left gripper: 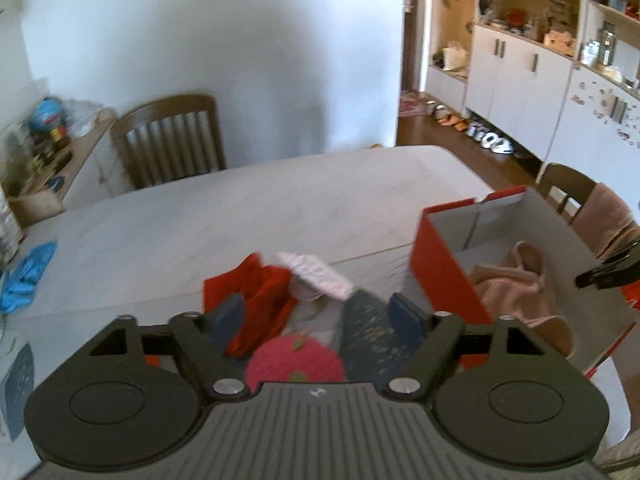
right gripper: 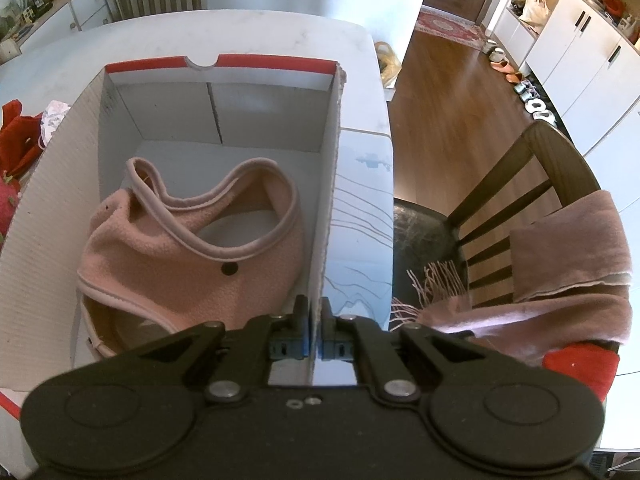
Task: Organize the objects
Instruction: 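Return the left tool to the clothes pile, then grasp the pink fluffy ball toy with the left gripper and lift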
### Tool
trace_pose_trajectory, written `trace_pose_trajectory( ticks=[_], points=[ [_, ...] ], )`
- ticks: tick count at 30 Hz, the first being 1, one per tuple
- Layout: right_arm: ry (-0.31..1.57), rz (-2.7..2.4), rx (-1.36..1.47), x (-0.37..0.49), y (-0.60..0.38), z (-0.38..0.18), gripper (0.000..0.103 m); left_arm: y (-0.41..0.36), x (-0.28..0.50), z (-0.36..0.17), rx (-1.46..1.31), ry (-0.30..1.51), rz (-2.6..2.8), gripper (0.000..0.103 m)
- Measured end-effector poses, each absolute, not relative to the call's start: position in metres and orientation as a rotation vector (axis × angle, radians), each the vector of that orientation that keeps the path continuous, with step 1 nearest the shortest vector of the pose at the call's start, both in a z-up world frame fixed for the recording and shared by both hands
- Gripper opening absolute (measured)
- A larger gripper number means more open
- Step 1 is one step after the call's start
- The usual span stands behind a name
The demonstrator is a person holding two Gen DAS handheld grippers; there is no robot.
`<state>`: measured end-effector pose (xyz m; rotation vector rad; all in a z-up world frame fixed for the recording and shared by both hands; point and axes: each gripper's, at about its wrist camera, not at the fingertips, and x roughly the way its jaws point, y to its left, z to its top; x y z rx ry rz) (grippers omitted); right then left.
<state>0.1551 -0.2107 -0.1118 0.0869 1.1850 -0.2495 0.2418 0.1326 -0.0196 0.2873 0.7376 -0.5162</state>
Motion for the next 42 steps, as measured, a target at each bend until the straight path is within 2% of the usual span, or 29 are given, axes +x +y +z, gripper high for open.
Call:
trace_pose_trajectory(
  ticks=[3, 7, 8, 20, 34, 36, 38, 42],
  points=[
    [1.187, -0.253, 0.086, 0.156, -0.21, -0.111, 0.003, 0.142, 0.243, -0.035, 0.279, 0.761, -0.506, 0.085],
    [1.188, -0.257, 0.084, 0.157, -0.209, -0.112, 0.003, 0.145, 0.244, -0.059, 0.28, 0.794, -0.513, 0.102],
    [1.189, -0.258, 0.083, 0.157, -0.209, -0.112, 0.003, 0.145, 0.246, -0.066, 0.278, 0.804, -0.522, 0.103],
    [1.194, -0.273, 0.087, 0.159, -0.208, -0.112, 0.003, 0.127, 0.276, -0.141, 0.382, 0.903, -0.483, 0.103],
    [1.197, -0.277, 0.087, 0.159, -0.208, -0.113, 0.004, 0.116, 0.289, -0.167, 0.439, 0.946, -0.436, 0.102],
    [1.196, -0.277, 0.088, 0.159, -0.208, -0.113, 0.004, 0.116, 0.289, -0.167, 0.437, 0.944, -0.429, 0.101],
    [1.196, -0.277, 0.087, 0.159, -0.207, -0.113, 0.004, 0.117, 0.289, -0.167, 0.433, 0.936, -0.423, 0.092],
    [1.196, -0.277, 0.087, 0.159, -0.207, -0.113, 0.004, 0.118, 0.289, -0.164, 0.425, 0.934, -0.412, 0.085]
  ],
)
